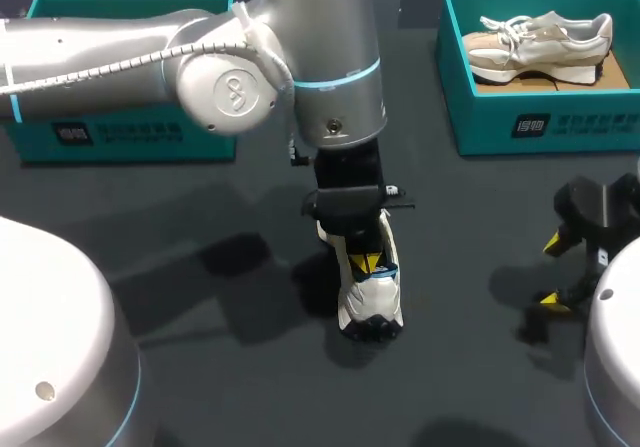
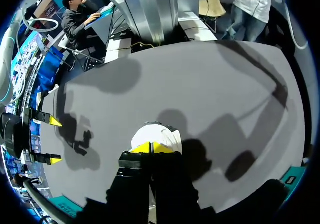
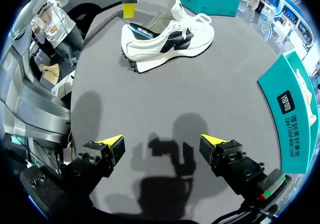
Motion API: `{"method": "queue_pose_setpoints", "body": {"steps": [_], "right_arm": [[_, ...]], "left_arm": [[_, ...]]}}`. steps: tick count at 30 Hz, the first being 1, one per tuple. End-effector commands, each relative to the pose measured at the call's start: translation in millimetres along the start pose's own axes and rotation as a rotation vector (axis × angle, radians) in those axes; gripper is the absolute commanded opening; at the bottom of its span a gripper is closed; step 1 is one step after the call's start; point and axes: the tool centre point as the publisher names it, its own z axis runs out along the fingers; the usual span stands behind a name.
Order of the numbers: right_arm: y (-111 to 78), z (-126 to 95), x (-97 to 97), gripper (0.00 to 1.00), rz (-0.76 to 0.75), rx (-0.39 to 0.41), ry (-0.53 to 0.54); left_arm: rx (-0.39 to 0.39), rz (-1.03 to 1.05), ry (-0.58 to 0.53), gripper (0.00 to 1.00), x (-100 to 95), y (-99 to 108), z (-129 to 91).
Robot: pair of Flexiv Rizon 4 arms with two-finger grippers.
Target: Take the shoe out of the shoebox, open the shoe tongue, remove and reinsert the insole, then place the shoe into the shoebox
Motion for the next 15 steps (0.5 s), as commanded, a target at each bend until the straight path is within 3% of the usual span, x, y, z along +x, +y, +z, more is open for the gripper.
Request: {"method": "queue_pose_setpoints", "body": {"steps": [1, 15], "right_arm": [[-0.4, -1, 2.0, 1.00, 0.000, 0.001, -0.003], [-0.4, -1, 2.0, 1.00, 0.000, 0.001, -0.003]], "left_arm": [[0.000, 0.000, 0.009, 0.00, -3.4, 2, 12], [0.030, -0.057, 0.027, 0.00, -0.2, 30, 38]]}}
